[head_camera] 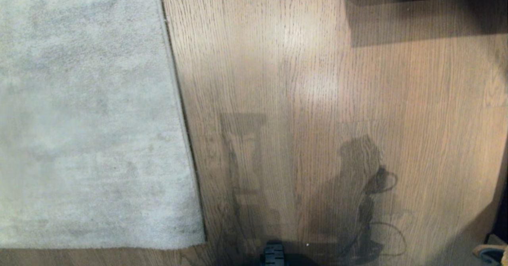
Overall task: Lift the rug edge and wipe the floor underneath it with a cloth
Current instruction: Lift up the carpet
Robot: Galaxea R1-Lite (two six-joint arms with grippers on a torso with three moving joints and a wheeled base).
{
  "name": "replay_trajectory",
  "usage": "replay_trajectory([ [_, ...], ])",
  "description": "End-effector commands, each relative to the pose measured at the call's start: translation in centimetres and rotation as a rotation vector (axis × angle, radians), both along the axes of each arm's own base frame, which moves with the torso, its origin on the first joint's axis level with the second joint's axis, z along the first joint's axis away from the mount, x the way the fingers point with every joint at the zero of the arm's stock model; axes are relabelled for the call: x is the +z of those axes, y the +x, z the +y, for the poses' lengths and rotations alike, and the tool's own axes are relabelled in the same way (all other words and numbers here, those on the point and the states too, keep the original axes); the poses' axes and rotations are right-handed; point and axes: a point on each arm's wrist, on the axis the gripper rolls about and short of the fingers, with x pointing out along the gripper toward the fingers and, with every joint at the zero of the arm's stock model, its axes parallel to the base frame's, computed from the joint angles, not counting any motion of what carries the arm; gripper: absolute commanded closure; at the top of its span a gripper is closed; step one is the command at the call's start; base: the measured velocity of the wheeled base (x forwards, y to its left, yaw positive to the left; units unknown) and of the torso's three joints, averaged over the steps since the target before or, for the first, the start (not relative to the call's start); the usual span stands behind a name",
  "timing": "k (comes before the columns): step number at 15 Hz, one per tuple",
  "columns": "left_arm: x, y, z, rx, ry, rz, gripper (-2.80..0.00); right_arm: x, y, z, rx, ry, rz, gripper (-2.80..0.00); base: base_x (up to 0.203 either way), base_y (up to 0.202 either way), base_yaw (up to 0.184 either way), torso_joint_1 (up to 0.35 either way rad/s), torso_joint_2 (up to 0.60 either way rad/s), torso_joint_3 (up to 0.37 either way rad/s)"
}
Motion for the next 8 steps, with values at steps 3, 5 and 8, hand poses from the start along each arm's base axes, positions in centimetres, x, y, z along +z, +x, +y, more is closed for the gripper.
replay_trajectory([
  [3, 0.0, 0.0, 0.0, 0.0, -0.001, 0.001, 0.0, -1.1, -1.2, 0.1, 0.026, -0.052, -0.033, 0.0, 0.0, 0.0, 0.0, 0.0, 0.0, 0.0],
  [5, 0.0, 0.0, 0.0, 0.0, -0.001, -0.001, 0.0, -1.3, -1.6, 0.1, 0.028, -0.053, -0.065, 0.0, 0.0, 0.0, 0.0, 0.0, 0.0, 0.0],
  [8, 0.0, 0.0, 0.0, 0.0, -0.001, 0.001, 0.0, -1.5, -1.9, 0.1, 0.025, -0.049, -0.11, 0.0, 0.0, 0.0, 0.0, 0.0, 0.0, 0.0],
])
